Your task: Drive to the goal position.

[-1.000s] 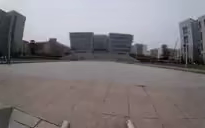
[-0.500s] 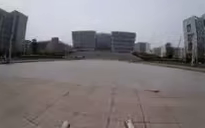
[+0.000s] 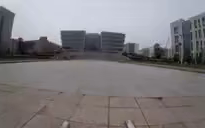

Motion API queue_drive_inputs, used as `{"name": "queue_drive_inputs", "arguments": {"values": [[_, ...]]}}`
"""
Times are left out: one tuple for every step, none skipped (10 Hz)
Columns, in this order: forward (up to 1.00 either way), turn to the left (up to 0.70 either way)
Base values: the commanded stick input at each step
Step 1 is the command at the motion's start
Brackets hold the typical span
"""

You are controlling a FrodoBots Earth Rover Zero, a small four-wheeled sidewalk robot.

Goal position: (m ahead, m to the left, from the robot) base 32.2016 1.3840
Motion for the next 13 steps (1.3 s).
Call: {"name": "queue_drive_inputs", "arguments": {"values": [[1.00,0.00],[1.00,0.01],[1.00,0.06],[1.00,0.09],[1.00,0.12],[1.00,0.15],[1.00,0.02],[1.00,-0.03],[1.00,-0.36],[1.00,-0.40],[1.00,-0.40],[1.00,-0.13],[1.00,0.02]]}}
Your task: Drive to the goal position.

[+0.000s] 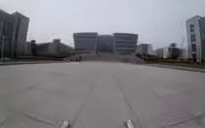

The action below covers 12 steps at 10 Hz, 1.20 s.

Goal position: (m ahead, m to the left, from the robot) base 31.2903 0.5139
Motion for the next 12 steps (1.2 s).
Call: {"name": "queue_drive_inputs", "arguments": {"values": [[1.00,0.00],[1.00,0.06],[1.00,0.06],[1.00,0.01],[1.00,0.00],[1.00,0.03],[1.00,0.09],[1.00,-0.23],[1.00,-0.40],[1.00,-0.40],[1.00,-0.40],[1.00,-0.40]]}}
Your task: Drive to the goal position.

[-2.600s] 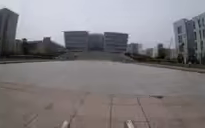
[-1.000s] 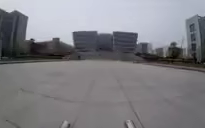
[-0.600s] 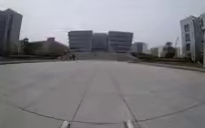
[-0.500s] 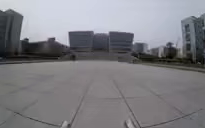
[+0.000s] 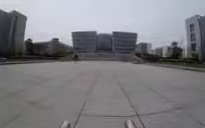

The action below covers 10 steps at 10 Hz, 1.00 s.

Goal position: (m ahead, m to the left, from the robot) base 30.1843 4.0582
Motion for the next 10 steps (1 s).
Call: {"name": "queue_drive_inputs", "arguments": {"values": [[1.00,-0.35],[1.00,0.08],[1.00,0.09],[1.00,0.04],[1.00,0.00],[1.00,0.00],[1.00,0.00],[1.00,0.00],[1.00,0.00],[1.00,0.00]]}}
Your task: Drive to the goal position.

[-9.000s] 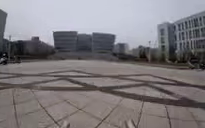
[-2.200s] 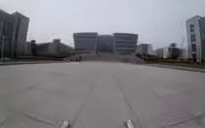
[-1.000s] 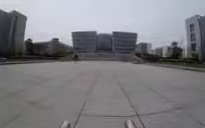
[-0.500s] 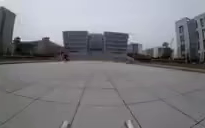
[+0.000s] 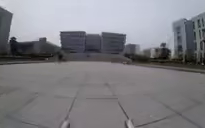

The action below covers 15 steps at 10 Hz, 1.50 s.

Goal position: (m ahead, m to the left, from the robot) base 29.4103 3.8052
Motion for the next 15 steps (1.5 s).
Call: {"name": "queue_drive_inputs", "arguments": {"values": [[1.00,0.00],[1.00,0.04],[1.00,0.02],[1.00,0.01],[1.00,0.12],[1.00,0.06],[1.00,0.07],[1.00,0.04],[1.00,0.00],[1.00,0.02],[1.00,0.01],[1.00,-0.23],[1.00,-0.40],[1.00,-0.40],[1.00,-0.40]]}}
